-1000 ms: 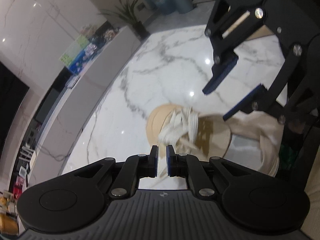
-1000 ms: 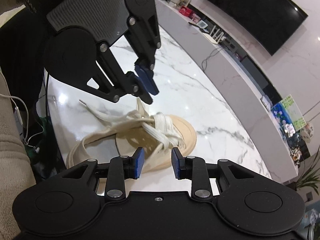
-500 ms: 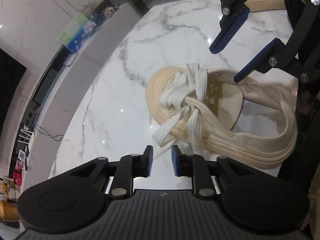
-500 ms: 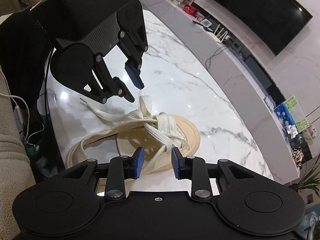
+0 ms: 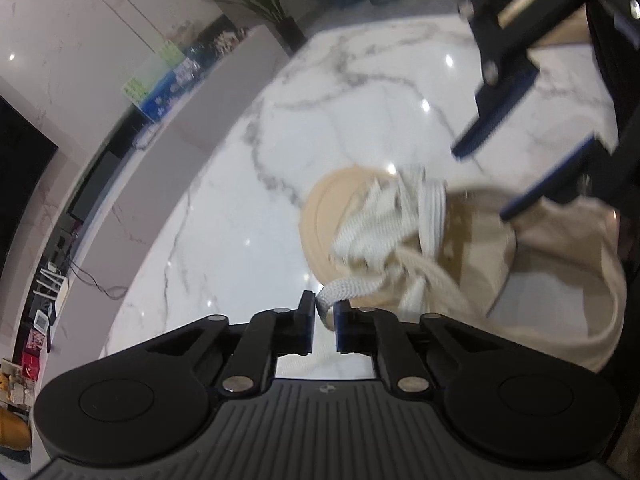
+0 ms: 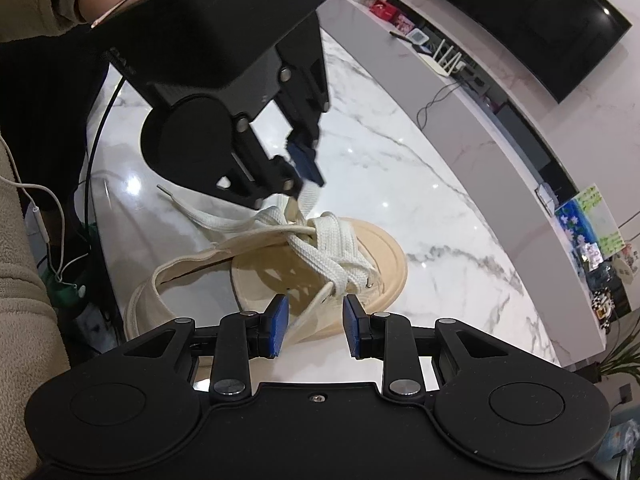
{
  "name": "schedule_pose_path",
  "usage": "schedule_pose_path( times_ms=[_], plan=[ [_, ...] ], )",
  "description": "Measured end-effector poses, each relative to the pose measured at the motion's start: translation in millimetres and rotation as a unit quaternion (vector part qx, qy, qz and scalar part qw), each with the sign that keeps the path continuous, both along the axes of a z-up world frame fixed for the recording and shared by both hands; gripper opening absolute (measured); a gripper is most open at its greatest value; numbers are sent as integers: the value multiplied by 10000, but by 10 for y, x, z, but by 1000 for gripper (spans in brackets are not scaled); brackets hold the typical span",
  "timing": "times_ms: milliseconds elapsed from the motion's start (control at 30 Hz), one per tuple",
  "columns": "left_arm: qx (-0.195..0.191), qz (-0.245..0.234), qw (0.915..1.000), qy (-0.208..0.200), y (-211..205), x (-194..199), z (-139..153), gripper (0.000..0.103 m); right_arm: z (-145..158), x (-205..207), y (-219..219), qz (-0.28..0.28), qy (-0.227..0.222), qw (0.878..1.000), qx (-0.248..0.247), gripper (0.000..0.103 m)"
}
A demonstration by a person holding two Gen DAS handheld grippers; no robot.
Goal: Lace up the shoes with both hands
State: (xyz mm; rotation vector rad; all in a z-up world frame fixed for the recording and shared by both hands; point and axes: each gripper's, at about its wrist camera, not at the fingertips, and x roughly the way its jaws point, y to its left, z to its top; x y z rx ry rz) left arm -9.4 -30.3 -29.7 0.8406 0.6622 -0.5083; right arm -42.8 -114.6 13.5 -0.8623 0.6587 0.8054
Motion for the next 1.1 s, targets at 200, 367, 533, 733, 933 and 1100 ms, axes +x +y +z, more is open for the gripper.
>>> schedule_pose_path(
  times_ms=[200,367,533,733,933,1100],
  plan=[
    [-202,-39,9983,-545,-119,-37,146,6,0,-24,18,29,-19,10000,-2,26],
    [-326,-321,9978,-486,-201,-86,196,6,27,-39,-23,-34,-55,10000,4,26],
    [-218,-390,9986,-288,-229,-148,194,7,58,-12,-44,-112,-61,9999,91,26],
    [-159,-93,9998,-87,-120,-164,236,7,117,31,-45,-177,-56,9994,279,26],
    [-230,371,9990,114,-5,-93,259,7,203,98,-17,-271,11,9979,581,26],
    [-75,617,9979,190,130,-112,220,7,222,125,127,-37,53,9978,658,26]
  ],
)
